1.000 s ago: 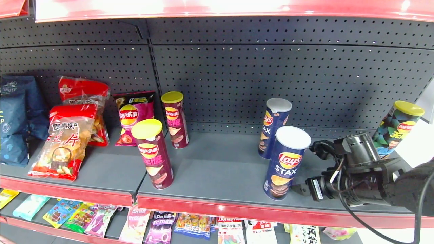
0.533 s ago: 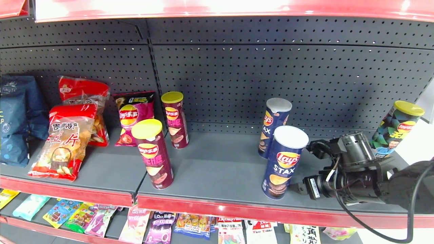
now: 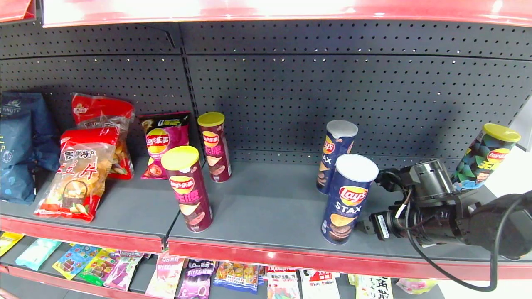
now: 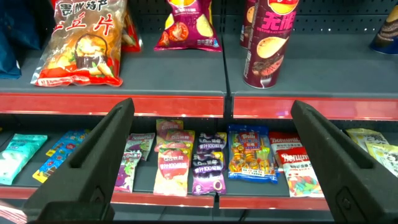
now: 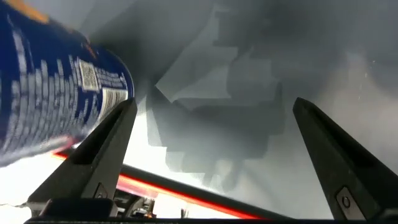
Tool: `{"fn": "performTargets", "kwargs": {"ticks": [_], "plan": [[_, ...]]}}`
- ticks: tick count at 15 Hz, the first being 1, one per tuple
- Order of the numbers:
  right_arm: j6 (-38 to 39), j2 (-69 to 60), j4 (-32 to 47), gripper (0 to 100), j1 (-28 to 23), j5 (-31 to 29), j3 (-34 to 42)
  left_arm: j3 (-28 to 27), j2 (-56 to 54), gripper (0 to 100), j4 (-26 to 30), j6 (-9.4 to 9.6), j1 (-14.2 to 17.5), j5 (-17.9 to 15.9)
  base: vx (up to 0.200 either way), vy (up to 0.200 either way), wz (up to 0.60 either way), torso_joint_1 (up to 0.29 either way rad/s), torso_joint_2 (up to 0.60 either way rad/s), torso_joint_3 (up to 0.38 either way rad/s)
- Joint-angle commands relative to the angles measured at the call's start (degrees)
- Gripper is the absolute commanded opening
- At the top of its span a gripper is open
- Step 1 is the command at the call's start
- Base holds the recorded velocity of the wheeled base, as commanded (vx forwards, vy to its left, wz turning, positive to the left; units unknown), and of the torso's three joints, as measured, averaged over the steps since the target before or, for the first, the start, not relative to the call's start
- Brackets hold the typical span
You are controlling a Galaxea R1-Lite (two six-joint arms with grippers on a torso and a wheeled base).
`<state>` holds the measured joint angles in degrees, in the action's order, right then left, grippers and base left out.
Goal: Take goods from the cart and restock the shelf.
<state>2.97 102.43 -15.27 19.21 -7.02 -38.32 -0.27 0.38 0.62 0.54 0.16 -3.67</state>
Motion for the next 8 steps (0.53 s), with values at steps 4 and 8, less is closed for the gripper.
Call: {"fn": "performTargets", "kwargs": {"ticks": [4,8], "plan": [[0.0,0.4,0.0,100,0.5,0.0,-0.4,0.0,0.0,100,0.0,-0.01,0.0,0.0,0.000,0.000,0.00,0.000,0.00,0.000],[-0.1,0.7,-1.7,100,1.5,-0.1,-0.4,0.0,0.0,100,0.0,-0.01,0.0,0.0,0.000,0.000,0.00,0.000,0.00,0.000]]}}
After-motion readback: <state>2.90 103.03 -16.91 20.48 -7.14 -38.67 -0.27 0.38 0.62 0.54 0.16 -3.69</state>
